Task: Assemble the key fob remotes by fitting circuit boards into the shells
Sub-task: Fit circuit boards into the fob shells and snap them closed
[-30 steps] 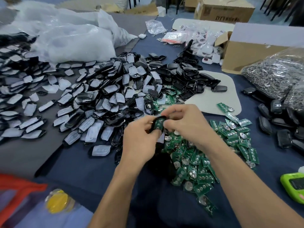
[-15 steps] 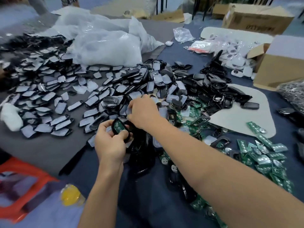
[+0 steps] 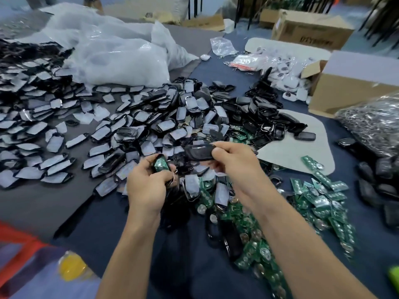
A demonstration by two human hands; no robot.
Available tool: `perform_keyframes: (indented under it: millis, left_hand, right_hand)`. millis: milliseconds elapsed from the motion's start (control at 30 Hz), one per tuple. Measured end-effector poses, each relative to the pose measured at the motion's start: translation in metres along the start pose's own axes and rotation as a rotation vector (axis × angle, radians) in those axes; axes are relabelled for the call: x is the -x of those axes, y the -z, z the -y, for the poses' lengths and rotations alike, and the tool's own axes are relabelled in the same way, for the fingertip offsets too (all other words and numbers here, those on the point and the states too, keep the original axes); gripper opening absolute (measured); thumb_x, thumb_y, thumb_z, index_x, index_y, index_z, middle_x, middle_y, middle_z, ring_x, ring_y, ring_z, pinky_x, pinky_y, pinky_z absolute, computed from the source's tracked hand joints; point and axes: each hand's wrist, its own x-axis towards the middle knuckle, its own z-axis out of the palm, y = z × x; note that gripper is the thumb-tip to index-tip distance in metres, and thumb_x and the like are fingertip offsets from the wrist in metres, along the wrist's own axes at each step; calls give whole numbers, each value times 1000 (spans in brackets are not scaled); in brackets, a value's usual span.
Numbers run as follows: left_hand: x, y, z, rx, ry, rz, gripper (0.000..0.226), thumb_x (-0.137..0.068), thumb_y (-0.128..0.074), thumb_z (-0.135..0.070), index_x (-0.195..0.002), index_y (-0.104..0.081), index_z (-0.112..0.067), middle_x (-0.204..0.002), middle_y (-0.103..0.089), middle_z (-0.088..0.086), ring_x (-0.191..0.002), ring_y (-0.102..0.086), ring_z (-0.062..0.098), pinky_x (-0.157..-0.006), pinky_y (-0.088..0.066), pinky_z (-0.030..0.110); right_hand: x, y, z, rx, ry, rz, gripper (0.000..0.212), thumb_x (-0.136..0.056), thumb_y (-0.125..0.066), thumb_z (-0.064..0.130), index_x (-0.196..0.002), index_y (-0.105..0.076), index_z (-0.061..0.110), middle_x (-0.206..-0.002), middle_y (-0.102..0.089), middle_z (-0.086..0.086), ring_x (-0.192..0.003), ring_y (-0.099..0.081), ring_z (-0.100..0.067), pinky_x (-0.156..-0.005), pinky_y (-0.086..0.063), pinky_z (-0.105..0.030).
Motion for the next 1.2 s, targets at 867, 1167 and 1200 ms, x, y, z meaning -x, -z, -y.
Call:
perform_keyframes:
  millis: [867,1167,1200]
  left_hand:
    - [115,-104,21,-212,-123,317,29,-81,-81,-5,-65,-75,-28,-47,-54,-8,-41,-41,9,-42,-36,23]
    - [126,-106,33,-472,-441,392,40,-79,-89,-15,-79,-75,-53,-73,-74,-26,-69,-70,-5,-60,-49,9]
    - [126,-105,34,-488,-442,394,39,-79,-89,-16,-81,-76,-53,-75,-74,-27,-72,-71,-5,-61,-50,9]
  right_hand:
    - [120,88,-56,-493,-104,-329,9,-97,-70,10,-91,-77,7,-91,-79,-16,-74,-75,-24,-65,-60,-26]
    - [116,77,-48,-642,-193,-422,9,-94,-75,12,-87,-76,6,-101,-78,-20,-83,-72,-23,-76,-65,-34]
    - [116,78,-48,-659,-201,-416,8,-93,-75,11,-87,-76,7,-103,-78,-20,-84,-73,-24,-76,-64,-34]
